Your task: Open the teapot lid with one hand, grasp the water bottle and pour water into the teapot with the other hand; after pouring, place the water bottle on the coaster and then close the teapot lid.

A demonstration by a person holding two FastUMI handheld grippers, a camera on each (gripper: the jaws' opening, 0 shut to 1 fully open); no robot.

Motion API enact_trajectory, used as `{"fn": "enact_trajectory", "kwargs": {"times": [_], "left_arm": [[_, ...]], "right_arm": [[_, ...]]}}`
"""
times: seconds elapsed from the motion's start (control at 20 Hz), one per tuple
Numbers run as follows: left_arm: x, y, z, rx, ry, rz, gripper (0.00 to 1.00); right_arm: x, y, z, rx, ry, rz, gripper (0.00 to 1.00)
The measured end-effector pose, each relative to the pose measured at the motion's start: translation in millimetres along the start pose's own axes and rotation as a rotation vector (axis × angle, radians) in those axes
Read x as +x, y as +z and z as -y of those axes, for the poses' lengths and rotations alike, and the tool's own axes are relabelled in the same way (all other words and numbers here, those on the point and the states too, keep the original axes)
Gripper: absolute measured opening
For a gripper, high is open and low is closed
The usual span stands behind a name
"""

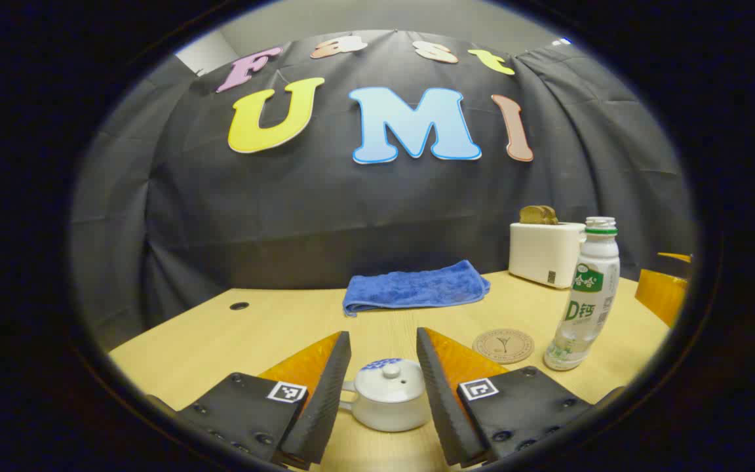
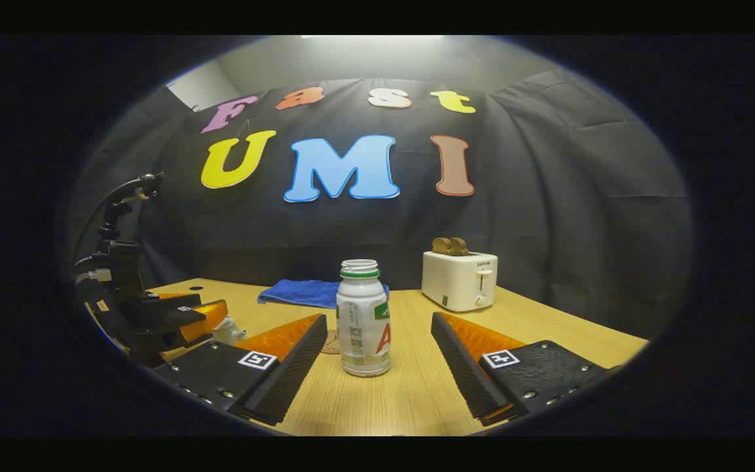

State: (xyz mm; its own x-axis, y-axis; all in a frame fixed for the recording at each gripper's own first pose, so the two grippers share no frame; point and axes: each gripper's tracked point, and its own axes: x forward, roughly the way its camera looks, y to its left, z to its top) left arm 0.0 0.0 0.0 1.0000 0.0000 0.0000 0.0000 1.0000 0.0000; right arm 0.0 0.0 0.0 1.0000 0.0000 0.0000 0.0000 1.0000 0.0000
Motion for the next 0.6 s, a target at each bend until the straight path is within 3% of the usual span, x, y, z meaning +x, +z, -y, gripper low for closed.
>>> {"fn": "enact_trajectory", "kwargs": {"times": [0.1,0.25,0.3,0.45,0.6], "left_arm": [[7.5,-8.8,1.7,0.011,0.0,-0.038,0.75],[10.5,-13.5,1.0,-0.002,0.004,-0.058,0.6],[10.5,-13.6,1.0,0.001,0.005,-0.059,0.6],[13.2,-12.2,1.7,0.026,0.012,-0.062,0.31],[13.0,-10.0,2.0,0.054,0.02,-0.07,0.23]], "right_arm": [[3.0,-2.8,3.9,0.003,-0.005,-0.008,0.98],[4.4,-5.7,7.9,0.011,-0.01,-0.013,0.98],[5.0,-6.1,9.5,0.013,-0.013,-0.016,0.98],[5.8,-11.3,13.5,0.02,-0.018,-0.025,0.98],[6.4,-14.9,15.7,0.03,-0.02,-0.036,0.98]]}}
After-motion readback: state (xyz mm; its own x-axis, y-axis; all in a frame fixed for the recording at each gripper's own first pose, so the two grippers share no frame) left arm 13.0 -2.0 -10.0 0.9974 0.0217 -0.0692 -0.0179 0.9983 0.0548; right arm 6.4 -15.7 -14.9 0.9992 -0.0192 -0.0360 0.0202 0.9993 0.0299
